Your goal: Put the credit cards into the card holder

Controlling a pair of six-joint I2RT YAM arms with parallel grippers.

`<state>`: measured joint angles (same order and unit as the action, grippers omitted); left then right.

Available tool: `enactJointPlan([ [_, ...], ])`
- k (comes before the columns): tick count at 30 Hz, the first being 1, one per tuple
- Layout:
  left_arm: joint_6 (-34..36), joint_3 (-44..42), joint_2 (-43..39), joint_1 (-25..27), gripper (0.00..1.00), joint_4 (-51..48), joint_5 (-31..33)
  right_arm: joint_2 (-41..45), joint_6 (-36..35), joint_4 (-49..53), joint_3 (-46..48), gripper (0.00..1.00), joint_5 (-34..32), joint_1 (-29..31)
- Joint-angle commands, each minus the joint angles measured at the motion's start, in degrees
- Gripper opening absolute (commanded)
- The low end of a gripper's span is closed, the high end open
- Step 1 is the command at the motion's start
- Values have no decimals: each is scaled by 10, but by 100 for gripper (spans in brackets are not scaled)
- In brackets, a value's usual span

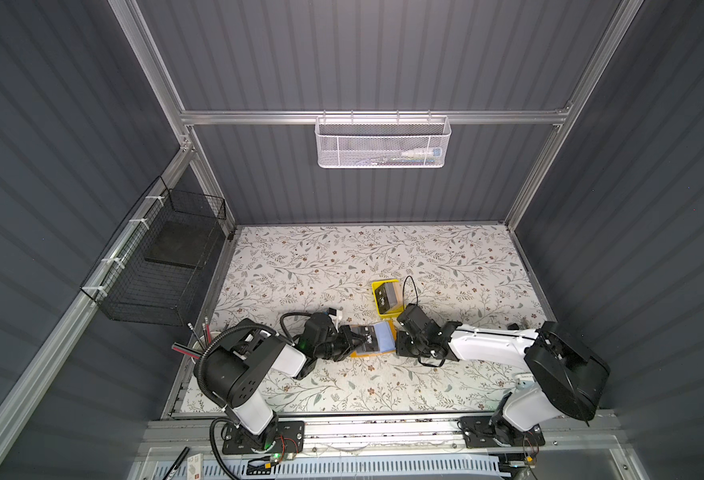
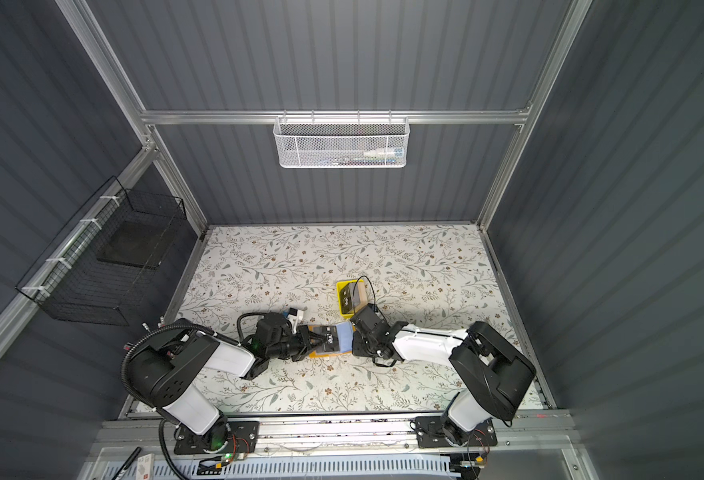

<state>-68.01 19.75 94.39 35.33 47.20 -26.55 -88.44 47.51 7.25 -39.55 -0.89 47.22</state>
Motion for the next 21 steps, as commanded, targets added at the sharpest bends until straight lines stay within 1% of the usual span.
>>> enactJointPlan([
  [1,11,-2,-22,1,0,-57,18,-20,-1,19,1,14,-9,3],
  [4,34,8,-42,1,0,-94,17,-19,-1,21,0,14,-14,4],
  [7,53,18,-53,2,0,-124,12,-9,-8,24,-3,18,-17,3],
  [14,65,23,-60,2,0,-136,-2,19,-37,45,-29,24,-14,-5],
  [21,90,45,-96,1,0,-206,10,5,-58,47,-50,22,5,-17],
])
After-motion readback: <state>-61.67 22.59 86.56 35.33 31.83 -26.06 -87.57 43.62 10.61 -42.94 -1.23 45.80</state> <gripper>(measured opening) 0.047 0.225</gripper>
